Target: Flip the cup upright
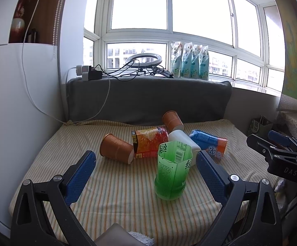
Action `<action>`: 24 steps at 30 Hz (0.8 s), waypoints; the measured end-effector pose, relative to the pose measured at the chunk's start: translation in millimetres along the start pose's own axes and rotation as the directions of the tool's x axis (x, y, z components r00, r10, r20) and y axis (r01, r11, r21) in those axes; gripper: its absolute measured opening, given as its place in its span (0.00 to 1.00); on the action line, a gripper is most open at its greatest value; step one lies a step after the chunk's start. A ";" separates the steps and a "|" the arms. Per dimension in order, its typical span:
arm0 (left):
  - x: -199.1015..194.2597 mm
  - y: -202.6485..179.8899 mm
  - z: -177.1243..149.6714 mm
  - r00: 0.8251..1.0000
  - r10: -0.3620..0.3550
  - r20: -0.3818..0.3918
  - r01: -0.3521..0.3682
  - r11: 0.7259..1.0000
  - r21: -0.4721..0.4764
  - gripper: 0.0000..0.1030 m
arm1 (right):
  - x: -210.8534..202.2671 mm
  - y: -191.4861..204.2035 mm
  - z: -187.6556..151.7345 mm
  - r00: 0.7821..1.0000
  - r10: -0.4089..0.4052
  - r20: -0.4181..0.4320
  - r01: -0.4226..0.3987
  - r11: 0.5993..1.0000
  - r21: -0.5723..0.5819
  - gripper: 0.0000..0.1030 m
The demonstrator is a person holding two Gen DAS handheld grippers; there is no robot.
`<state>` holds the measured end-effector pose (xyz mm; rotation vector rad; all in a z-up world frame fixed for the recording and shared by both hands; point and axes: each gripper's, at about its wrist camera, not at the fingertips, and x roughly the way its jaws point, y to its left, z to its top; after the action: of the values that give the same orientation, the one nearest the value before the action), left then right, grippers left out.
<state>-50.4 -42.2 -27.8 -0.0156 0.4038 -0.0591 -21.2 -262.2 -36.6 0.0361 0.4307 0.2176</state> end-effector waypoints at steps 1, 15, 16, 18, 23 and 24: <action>-0.1 -0.3 0.2 1.000 0.001 0.001 -0.001 1.000 0.001 0.95 | -0.1 -0.1 -0.1 1.000 -0.001 0.000 0.001 1.000 0.000 1.00; -0.3 -0.9 2.7 1.000 -0.002 0.002 0.002 1.000 0.007 0.95 | 0.1 0.0 -0.4 1.000 0.000 -0.003 0.000 1.000 0.002 1.00; -0.5 -0.8 3.0 1.000 -0.001 0.003 0.001 1.000 0.007 0.95 | 0.1 0.1 -0.4 1.000 -0.001 -0.003 0.001 1.000 0.003 1.00; -0.8 -0.5 3.7 1.000 -0.001 0.003 0.001 1.000 0.007 0.95 | 0.2 0.0 -0.4 1.000 0.000 -0.004 0.000 1.000 0.004 1.00; 0.1 -1.6 2.9 1.000 -0.001 0.002 0.001 1.000 0.009 0.95 | 0.1 0.0 -0.7 1.000 -0.002 -0.005 0.002 1.000 0.005 1.00; 0.0 -1.9 2.6 1.000 -0.001 0.004 0.001 1.000 0.010 0.95 | 0.0 0.3 -0.5 1.000 -0.002 -0.005 0.002 1.000 0.006 1.00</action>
<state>-49.5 -44.1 -25.4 -0.0060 0.3993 -0.0623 -21.5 -261.9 -37.0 0.0407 0.4367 0.2147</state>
